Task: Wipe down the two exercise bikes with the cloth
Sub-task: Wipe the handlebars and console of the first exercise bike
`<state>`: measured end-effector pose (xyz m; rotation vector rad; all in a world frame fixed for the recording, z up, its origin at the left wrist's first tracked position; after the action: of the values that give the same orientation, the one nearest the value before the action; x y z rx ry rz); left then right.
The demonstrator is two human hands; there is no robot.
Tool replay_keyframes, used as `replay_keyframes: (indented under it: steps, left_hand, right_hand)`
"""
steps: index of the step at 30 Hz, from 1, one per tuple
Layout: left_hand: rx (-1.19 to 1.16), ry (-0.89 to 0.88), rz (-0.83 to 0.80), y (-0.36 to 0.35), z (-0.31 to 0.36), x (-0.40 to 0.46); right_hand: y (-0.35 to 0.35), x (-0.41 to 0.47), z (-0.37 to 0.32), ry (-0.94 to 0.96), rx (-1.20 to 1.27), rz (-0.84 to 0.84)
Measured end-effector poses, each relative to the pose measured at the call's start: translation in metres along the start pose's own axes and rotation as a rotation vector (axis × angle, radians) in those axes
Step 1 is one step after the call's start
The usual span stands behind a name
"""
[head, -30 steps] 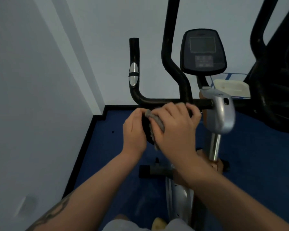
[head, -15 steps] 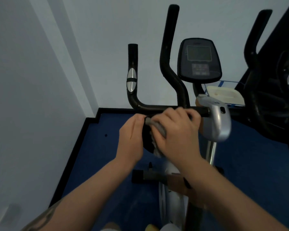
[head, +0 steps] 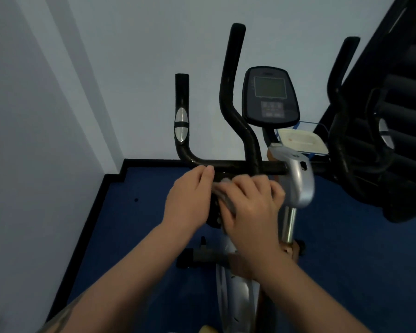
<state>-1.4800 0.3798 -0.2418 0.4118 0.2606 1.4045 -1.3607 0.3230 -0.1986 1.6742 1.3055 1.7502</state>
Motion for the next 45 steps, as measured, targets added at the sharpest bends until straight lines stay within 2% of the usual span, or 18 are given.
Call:
replay_keyframes:
  steps: [4, 9, 12, 15, 20, 25, 30, 33, 36, 41, 45]
  left_hand:
    - [-0.080, -0.037, 0.068, 0.000, 0.000, -0.005]
    - [-0.076, -0.049, 0.055, -0.001, -0.003, -0.006]
    - [-0.108, -0.039, 0.032, -0.002, -0.007, -0.004]
    - [-0.122, -0.051, 0.028, -0.001, -0.008, -0.003]
    - [-0.146, -0.027, 0.020, -0.003, -0.010, -0.002]
    - [-0.133, -0.041, 0.003, -0.001, -0.007, -0.001]
    - [-0.137, -0.053, 0.017, -0.001, -0.008, -0.002]
    - [-0.144, -0.061, 0.011, -0.001, -0.007, -0.003]
    - [-0.155, -0.068, 0.039, -0.001, -0.006, -0.003]
    - [-0.173, -0.052, 0.081, -0.003, -0.009, -0.005]
    - [-0.219, -0.089, 0.083, -0.003, -0.008, -0.005]
  right_hand:
    - [0.004, 0.012, 0.000, 0.151, -0.094, -0.071]
    - [0.002, 0.021, 0.008, -0.057, 0.004, -0.071]
    - [0.001, -0.008, 0.001, 0.005, 0.022, -0.035]
    - [0.002, 0.016, 0.005, 0.060, -0.033, -0.047]
    - [-0.002, 0.016, 0.009, -0.109, 0.070, 0.016]
    - [-0.001, 0.013, 0.004, 0.059, -0.063, -0.068]
    - [-0.002, 0.027, 0.008, -0.118, 0.011, -0.023]
    - [-0.003, -0.001, -0.004, -0.057, 0.008, -0.003]
    - [-0.001, 0.020, -0.002, 0.016, -0.073, -0.092]
    - [-0.005, 0.035, -0.001, -0.199, -0.003, -0.112]
    - [-0.004, 0.008, -0.009, -0.089, 0.026, -0.097]
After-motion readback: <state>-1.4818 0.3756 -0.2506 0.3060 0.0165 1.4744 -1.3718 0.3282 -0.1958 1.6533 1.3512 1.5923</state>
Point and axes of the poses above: each hand's wrist, its own x-axis towards the middle knuckle, its own y-axis out of the back of the hand, z = x × y, the point moved 7 cm from there along x, towards the middle knuckle, and after that the axes turned 11 degrees about -z, right-handed, at the moved point
